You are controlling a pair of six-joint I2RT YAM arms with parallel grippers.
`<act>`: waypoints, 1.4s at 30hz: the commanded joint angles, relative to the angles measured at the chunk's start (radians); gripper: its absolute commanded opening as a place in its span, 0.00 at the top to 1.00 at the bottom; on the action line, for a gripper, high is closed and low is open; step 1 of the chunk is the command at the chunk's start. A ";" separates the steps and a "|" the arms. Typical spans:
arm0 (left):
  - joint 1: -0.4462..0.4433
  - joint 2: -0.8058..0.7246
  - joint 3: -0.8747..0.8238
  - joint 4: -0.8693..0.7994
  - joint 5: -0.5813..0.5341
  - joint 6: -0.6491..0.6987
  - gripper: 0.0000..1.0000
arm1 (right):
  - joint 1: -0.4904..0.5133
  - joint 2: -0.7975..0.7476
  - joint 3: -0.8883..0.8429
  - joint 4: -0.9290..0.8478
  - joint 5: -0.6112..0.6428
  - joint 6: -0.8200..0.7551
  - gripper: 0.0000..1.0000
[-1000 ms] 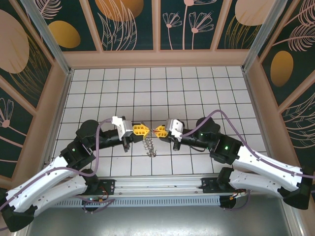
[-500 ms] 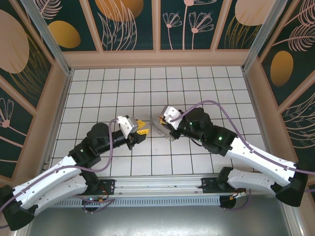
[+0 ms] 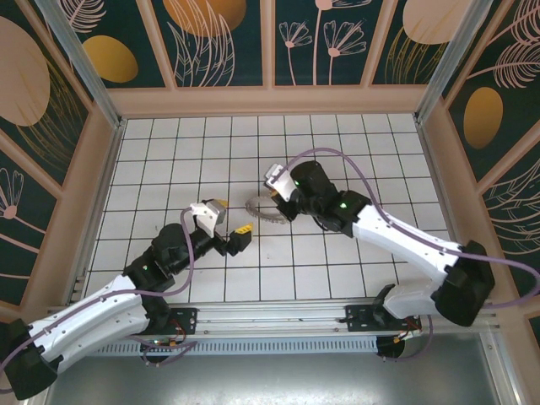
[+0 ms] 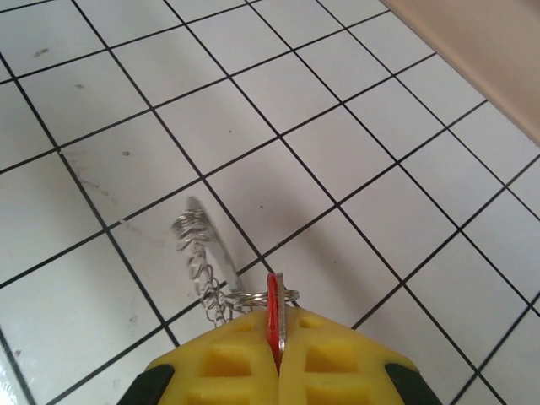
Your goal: Put the keys on the keyring
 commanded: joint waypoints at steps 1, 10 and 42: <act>-0.003 -0.055 -0.056 0.058 -0.137 -0.070 0.04 | -0.008 0.081 0.107 0.029 -0.034 0.006 1.00; -0.004 -0.190 -0.097 -0.062 -0.239 -0.078 0.02 | -0.025 0.339 0.324 0.050 -0.069 0.018 1.00; -0.004 -0.059 -0.098 0.047 -0.155 -0.085 0.01 | -0.233 0.264 -0.301 0.282 -0.178 0.440 1.00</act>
